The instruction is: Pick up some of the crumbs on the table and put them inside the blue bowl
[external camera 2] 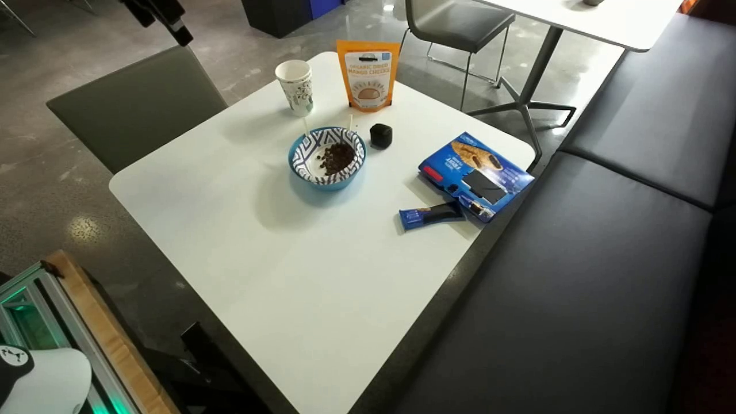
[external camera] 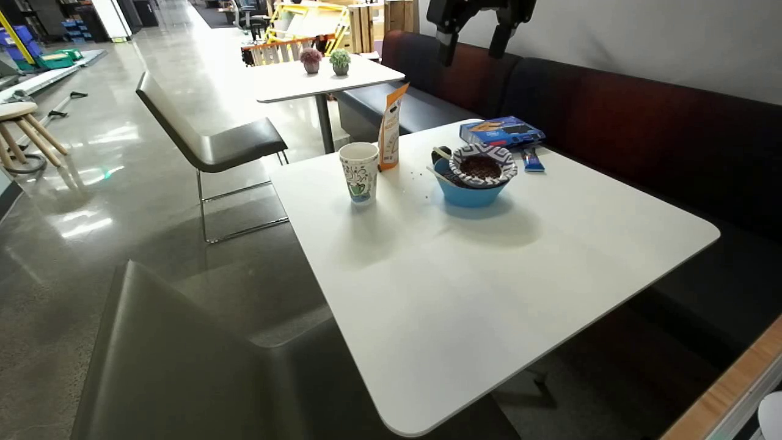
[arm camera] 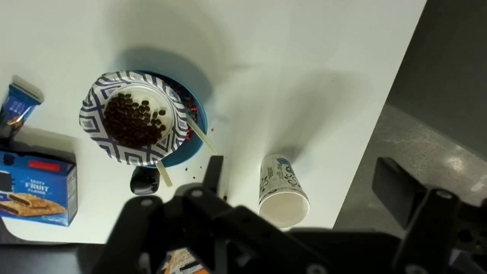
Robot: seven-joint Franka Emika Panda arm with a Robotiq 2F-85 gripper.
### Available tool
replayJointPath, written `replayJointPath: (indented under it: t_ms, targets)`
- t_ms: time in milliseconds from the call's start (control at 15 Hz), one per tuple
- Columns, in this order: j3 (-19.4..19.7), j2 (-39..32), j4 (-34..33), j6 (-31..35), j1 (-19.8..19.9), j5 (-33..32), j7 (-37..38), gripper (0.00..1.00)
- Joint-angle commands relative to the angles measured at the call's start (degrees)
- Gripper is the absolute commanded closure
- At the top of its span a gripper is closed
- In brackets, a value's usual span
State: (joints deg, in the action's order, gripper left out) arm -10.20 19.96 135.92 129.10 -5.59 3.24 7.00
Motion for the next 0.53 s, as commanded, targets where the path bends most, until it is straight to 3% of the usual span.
replayJointPath:
  t_ms: [0, 467]
  targets:
    - [0.47, -7.15, -5.35, -2.76, -0.66, -4.84, -6.84, 0.0]
    - [0.36, -22.76, -17.11, -3.9, -1.83, -13.7, -19.6, 0.0]
